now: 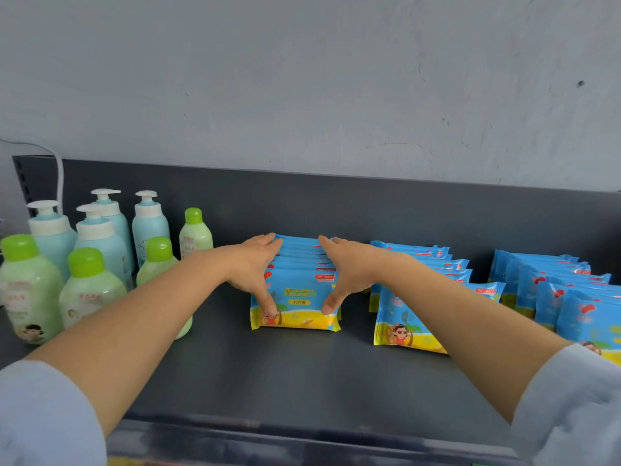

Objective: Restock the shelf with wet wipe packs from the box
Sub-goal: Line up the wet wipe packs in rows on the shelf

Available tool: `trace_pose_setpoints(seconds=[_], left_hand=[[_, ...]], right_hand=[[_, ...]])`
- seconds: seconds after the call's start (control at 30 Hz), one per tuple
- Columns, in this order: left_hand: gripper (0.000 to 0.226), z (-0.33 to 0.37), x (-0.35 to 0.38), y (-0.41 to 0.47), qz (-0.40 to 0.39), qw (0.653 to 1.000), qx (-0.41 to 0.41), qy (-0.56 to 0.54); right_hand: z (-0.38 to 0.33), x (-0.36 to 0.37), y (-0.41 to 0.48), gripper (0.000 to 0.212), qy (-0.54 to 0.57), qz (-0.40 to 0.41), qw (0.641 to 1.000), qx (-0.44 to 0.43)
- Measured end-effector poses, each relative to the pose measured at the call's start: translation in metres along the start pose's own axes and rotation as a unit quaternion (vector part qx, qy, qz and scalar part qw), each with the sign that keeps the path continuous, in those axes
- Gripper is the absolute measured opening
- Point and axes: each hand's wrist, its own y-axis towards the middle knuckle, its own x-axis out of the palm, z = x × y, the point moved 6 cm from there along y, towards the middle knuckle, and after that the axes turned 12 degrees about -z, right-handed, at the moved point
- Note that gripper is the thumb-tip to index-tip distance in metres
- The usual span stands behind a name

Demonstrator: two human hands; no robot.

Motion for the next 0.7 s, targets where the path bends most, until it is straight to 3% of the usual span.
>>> trace_pose_setpoints(seconds=[0.17, 0.33, 0.53, 0.7], left_hand=[[0.126, 0.012, -0.003, -0.003, 0.06, 0.998, 0.012, 0.032], [0.12, 0.012, 0.002, -0.015, 0.103, 0.994, 0.014, 0.017], [0.14, -0.003, 0.015, -0.027, 0.104, 0.981, 0.007, -0.166], [0.137, -0.01, 0.025, -0.027, 0.118, 0.94, -0.022, -0.319]], right_hand=[[-0.001, 0.003, -0.004, 0.11, -0.031, 0.03, 0.999, 0.003], [-0.001, 0.004, -0.017, 0.113, 0.008, 0.037, 0.999, 0.003], [-0.004, -0.005, -0.029, 0.091, 0.188, 0.062, 0.98, 0.013], [-0.011, 0.002, -0.027, 0.098, 0.359, 0.062, 0.931, 0.011]])
